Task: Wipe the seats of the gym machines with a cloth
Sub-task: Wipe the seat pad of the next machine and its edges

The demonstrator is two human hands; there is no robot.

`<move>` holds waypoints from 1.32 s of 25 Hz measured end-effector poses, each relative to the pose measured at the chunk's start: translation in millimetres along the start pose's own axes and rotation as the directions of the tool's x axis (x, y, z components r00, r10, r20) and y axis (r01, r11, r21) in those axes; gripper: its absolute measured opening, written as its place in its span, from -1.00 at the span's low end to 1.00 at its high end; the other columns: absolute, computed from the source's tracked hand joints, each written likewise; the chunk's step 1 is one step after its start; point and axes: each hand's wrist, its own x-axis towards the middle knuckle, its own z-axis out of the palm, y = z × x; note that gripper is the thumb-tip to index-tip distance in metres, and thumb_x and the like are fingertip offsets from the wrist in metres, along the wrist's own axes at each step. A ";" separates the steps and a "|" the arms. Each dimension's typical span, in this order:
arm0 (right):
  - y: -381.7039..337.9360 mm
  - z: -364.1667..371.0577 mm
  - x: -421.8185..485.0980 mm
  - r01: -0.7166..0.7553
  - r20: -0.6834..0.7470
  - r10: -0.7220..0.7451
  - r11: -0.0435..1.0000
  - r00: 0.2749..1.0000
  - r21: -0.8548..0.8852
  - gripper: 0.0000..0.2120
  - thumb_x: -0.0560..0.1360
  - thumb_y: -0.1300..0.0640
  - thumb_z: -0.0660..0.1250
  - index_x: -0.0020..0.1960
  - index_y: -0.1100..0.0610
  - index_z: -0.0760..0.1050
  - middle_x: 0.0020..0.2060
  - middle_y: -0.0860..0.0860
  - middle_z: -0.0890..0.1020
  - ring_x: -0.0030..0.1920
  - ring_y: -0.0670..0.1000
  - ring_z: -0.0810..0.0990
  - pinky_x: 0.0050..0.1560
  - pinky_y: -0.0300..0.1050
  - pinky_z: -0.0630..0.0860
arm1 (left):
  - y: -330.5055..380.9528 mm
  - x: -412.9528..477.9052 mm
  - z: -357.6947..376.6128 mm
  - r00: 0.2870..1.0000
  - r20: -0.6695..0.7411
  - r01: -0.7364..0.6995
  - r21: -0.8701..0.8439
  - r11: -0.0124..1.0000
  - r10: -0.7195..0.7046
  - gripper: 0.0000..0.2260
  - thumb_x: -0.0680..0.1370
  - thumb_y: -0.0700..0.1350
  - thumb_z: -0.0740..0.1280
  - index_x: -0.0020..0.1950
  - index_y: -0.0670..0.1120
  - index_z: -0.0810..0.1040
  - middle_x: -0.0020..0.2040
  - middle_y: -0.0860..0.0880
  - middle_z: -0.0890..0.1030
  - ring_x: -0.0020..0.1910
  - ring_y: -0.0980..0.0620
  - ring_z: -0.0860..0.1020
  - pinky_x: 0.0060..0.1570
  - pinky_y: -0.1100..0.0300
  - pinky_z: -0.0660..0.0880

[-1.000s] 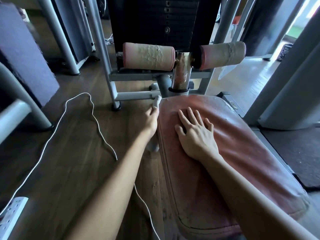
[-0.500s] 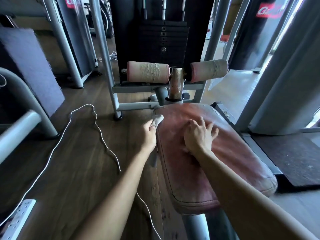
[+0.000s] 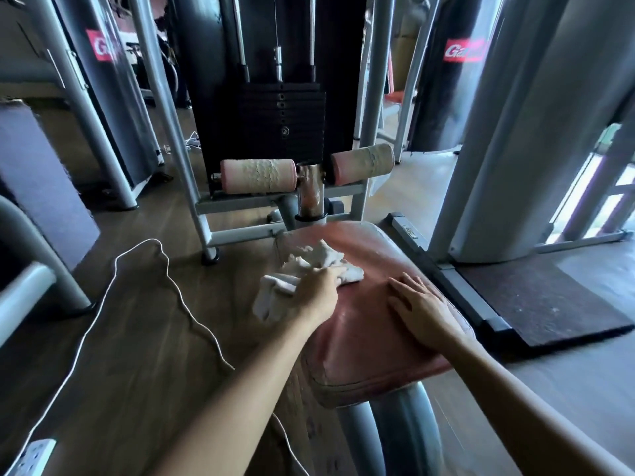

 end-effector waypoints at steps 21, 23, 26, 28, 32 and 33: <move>7.7 6.7 2.9 -0.020 -0.030 0.022 0.998 0.999 0.054 -0.43 0.58 -0.35 -0.09 0.57 -0.31 0.11 0.62 -0.02 0.12 0.62 0.02 -0.02 0.53 0.16 0.03 | 2.0 -4.8 -2.1 0.981 0.182 -0.040 -0.138 0.990 0.065 -0.59 0.68 0.00 0.18 0.54 0.02 0.35 0.63 -0.04 0.10 0.58 -0.04 0.17 0.54 0.09 0.02; -9.2 4.8 7.2 0.034 -0.079 -0.037 0.999 0.996 -0.040 -0.44 0.57 -0.30 -0.05 0.56 -0.31 0.14 0.64 0.01 -0.02 0.63 0.09 -0.16 0.53 0.23 -0.04 | -10.5 2.5 -9.2 0.996 0.081 0.011 -0.455 0.890 0.029 -0.64 0.66 -0.13 0.21 0.47 -0.08 0.44 0.61 -0.13 0.15 0.49 0.02 0.32 0.46 0.22 0.25; -45.7 9.8 18.7 0.243 -0.015 -0.244 0.970 0.970 -0.020 -0.51 0.60 -0.30 -0.03 0.51 -0.31 0.25 0.58 -0.03 0.21 0.60 0.07 0.05 0.53 0.29 0.09 | -34.9 7.3 -15.8 0.966 -0.194 0.065 -0.465 0.883 -0.173 -0.76 0.62 -0.19 0.25 0.24 -0.09 0.61 0.45 -0.16 0.46 0.31 0.01 0.52 0.25 0.33 0.37; -55.8 25.2 24.3 0.271 0.085 -0.266 0.961 0.960 -0.056 -0.47 0.59 -0.41 -0.12 0.52 -0.38 0.16 0.59 -0.07 0.19 0.62 0.08 -0.04 0.52 0.36 0.00 | -48.9 9.1 -8.9 0.959 -0.188 0.128 -0.385 0.914 -0.213 -0.74 0.65 -0.19 0.25 0.30 -0.15 0.59 0.41 -0.12 0.52 0.42 -0.03 0.44 0.32 0.36 0.23; -27.0 38.9 73.6 0.177 0.105 -0.159 0.965 0.982 -0.196 -0.31 0.42 -0.58 -0.17 0.52 -0.45 -0.04 0.60 -0.16 0.11 0.61 0.12 -0.12 0.47 0.44 -0.01 | -74.0 34.2 9.5 0.988 -0.010 0.155 -0.044 0.987 -0.155 -0.60 0.71 0.03 0.09 0.57 0.09 0.27 0.61 0.13 0.13 0.63 -0.05 -0.08 0.52 0.01 -0.25; -20.1 37.1 89.8 0.157 0.097 -0.140 0.968 0.985 -0.194 -0.27 0.37 -0.60 -0.21 0.52 -0.45 -0.05 0.60 -0.17 0.11 0.61 0.12 -0.09 0.46 0.45 0.02 | -77.2 39.6 10.3 0.988 0.029 0.153 0.048 0.987 -0.155 -0.58 0.71 0.08 0.03 0.59 0.16 0.19 0.62 0.18 0.04 0.62 -0.06 -0.15 0.51 -0.09 -0.29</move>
